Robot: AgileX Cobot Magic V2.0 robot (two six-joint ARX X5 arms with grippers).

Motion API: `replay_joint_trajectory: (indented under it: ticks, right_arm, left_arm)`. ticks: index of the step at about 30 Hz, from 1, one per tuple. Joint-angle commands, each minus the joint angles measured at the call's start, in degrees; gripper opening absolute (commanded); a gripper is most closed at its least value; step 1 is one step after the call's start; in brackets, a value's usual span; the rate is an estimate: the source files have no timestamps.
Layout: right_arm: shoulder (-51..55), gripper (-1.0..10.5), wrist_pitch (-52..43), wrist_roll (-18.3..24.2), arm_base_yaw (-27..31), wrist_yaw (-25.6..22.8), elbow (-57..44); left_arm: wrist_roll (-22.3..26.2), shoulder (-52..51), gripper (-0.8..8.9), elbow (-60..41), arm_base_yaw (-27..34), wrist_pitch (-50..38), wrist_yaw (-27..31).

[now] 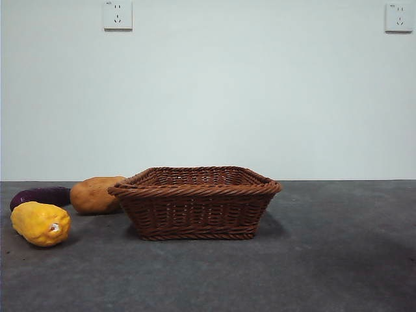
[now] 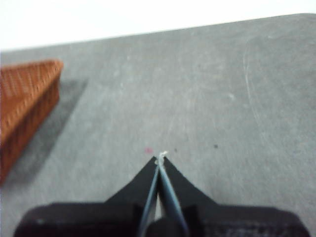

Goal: Help me put the vegetables on the table into the basket

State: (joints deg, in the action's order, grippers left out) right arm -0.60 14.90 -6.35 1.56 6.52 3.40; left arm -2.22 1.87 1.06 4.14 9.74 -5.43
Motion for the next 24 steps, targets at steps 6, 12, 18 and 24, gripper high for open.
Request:
replay_joint_trajectory:
  ticks: [6,12,18,24]
  right_arm:
    - [-0.24,-0.1,-1.36,-10.12,-0.09,2.51,4.61]
    - [-4.9,-0.1,1.79,-11.47,-0.09,4.52,13.73]
    - [-14.32,-0.1,14.32,-8.28,-0.09,8.13,26.67]
    - [-24.28,-0.1,27.58,-0.98,-0.09,12.63,40.04]
  left_arm:
    - [-7.15,0.76,-0.06,5.77,0.17,1.88,-4.02]
    - [-8.28,5.09,-0.06,15.06,0.17,9.68,-5.84]
    - [-8.02,12.24,-0.06,26.21,0.17,17.44,-11.08]
    - [-3.85,20.13,-0.06,37.57,0.17,26.53,-13.16]
